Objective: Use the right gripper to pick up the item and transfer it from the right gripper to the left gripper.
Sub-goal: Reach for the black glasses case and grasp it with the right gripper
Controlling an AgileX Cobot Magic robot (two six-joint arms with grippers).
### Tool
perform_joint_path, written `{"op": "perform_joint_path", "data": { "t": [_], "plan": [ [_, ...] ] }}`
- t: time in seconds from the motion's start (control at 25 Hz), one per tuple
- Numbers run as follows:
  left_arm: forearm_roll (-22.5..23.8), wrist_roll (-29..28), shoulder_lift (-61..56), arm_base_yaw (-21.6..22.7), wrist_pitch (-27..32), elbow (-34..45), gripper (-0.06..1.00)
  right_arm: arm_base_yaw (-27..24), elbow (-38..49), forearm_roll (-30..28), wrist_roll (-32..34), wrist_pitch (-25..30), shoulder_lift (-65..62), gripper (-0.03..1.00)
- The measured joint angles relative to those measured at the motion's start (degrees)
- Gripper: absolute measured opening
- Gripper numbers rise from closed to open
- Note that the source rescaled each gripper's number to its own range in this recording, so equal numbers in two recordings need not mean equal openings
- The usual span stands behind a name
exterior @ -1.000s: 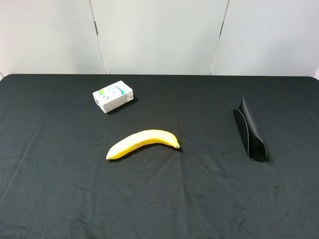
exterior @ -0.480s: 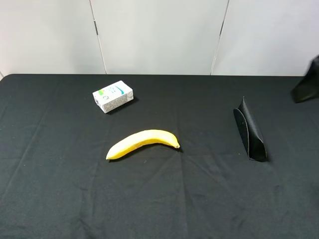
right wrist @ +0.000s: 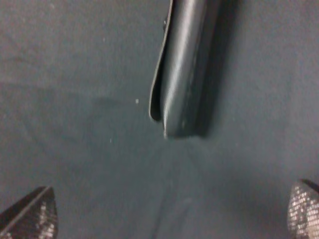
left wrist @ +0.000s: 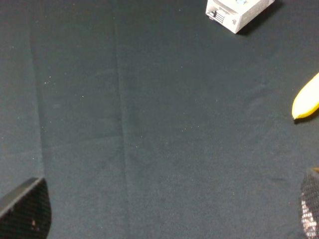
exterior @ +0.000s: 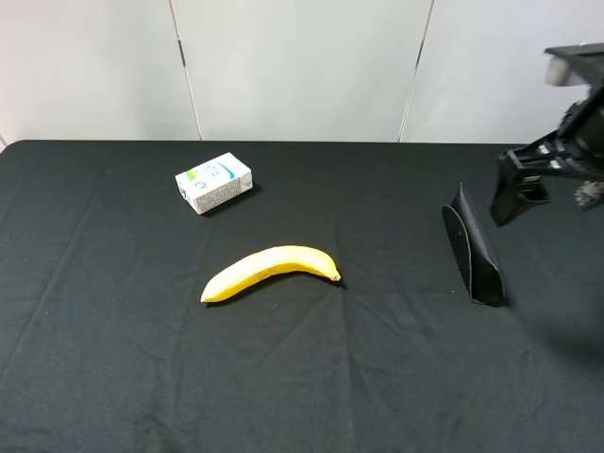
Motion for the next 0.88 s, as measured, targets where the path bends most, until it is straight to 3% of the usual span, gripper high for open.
{"op": "perform_joint_path", "data": {
  "t": [0.36,0.88],
  "plan": [
    [0.0,0.0,0.0,0.0,0.0,0.0,0.99,0.0,-0.1,-0.5,-0.1,-6.7,10.4,1.00],
    [0.0,0.0,0.0,0.0,0.0,0.0,0.99,0.0,-0.1,-3.0,-0.3,-11.8,22.6,1.00]
  ]
}}
